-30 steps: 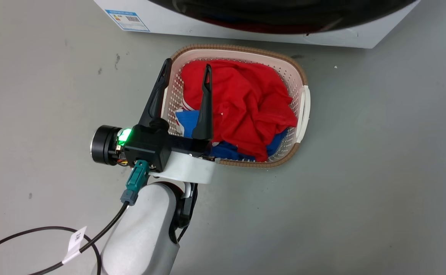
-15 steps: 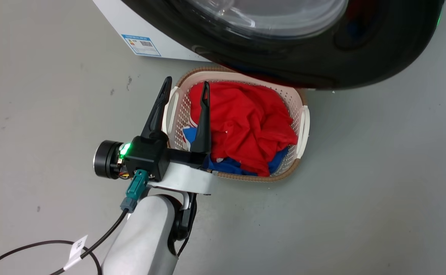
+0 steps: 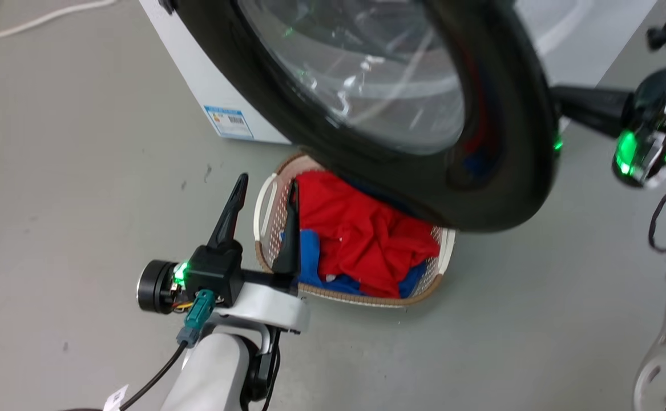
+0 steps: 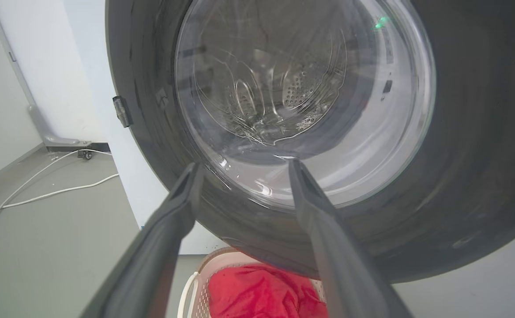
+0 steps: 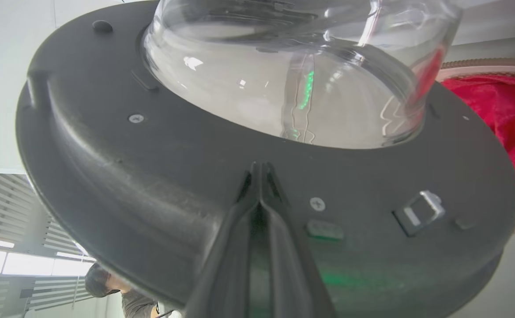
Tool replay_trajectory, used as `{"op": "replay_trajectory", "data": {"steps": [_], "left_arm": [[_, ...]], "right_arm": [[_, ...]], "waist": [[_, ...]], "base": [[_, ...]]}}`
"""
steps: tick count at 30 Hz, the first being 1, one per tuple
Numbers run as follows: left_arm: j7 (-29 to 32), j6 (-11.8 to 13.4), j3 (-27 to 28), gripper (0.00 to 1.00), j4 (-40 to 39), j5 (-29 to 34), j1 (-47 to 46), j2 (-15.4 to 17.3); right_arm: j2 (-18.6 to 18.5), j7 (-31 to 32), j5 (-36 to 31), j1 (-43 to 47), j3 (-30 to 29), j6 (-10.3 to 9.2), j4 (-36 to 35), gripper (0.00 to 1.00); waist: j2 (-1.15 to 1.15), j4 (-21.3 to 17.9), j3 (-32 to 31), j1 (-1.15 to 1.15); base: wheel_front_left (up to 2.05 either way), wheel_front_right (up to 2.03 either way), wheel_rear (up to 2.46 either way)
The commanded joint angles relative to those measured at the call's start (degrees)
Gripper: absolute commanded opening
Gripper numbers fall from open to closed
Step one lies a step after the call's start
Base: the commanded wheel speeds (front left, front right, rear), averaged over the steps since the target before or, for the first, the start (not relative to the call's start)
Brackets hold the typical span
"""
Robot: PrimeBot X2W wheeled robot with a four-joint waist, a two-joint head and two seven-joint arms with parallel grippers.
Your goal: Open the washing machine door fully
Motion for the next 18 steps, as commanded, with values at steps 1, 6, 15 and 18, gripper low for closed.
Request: {"op": "replay_trajectory", "data": {"steps": [1,6,15,18], "left_arm": [[-0.2,-0.6,0.6,1.00,0.5,0.5,1.3,0.0],[-0.2,-1.4,1.4,1.00,1.2,0.9,3.1,0.0],[-0.2,-3.3,2.4,1.00,2.1,1.6,6.7,0.0],[-0.2,-3.6,2.3,1.00,2.3,1.6,6.9,0.0]], "right_arm": [[1.1,1.6,0.3,3.6,-0.1,0.01,-2.0,0.00],[1.8,3.9,2.1,8.6,1.1,0.01,-5.0,0.00],[1.8,-2.1,16.7,19.9,18.3,0.01,-8.1,0.00],[1.9,-3.7,18.4,21.5,21.7,0.01,-9.0,0.00]], "waist": [[0.00,-0.2,-2.5,0.00],[0.00,-0.3,-4.8,0.00],[0.00,0.0,-8.4,0.00],[0.00,0.4,-8.7,0.00]], "base": [[0.00,0.00,0.00],[0.00,0.00,0.00],[0.00,0.00,0.00],[0.00,0.00,0.00]]}}
